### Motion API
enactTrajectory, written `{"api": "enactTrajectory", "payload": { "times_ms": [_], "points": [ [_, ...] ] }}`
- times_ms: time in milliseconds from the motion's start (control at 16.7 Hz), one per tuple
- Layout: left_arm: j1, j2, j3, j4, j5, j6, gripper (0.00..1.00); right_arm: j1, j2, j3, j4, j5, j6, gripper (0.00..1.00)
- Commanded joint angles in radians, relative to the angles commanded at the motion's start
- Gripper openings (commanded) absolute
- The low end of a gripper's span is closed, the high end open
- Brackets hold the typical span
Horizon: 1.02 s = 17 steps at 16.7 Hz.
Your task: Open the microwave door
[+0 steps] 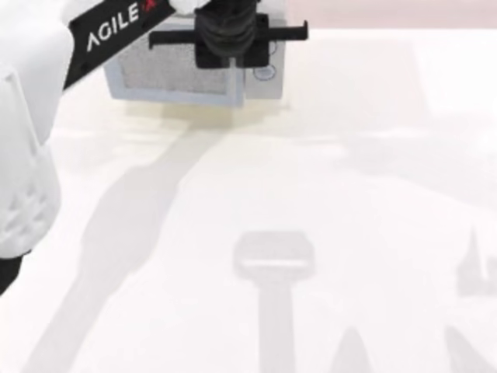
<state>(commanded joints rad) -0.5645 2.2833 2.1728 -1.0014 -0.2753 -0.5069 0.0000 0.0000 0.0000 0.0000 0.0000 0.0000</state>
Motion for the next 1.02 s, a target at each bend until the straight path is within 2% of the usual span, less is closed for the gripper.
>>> {"api": "enactTrajectory", "payload": {
  "times_ms": [600,1020],
  "points": [
    [-0.005,0.004,-0.004,0.003,0.006,-0.002,0.0,0.0,0.0,0.0,0.0,0.0,0.0,1.0],
    [0.008,-0.105,-0.176,0.093,0.043,0.09,0.0,0.0,0.0,0.0,0.0,0.0,0.0,1.0]
  ]
}}
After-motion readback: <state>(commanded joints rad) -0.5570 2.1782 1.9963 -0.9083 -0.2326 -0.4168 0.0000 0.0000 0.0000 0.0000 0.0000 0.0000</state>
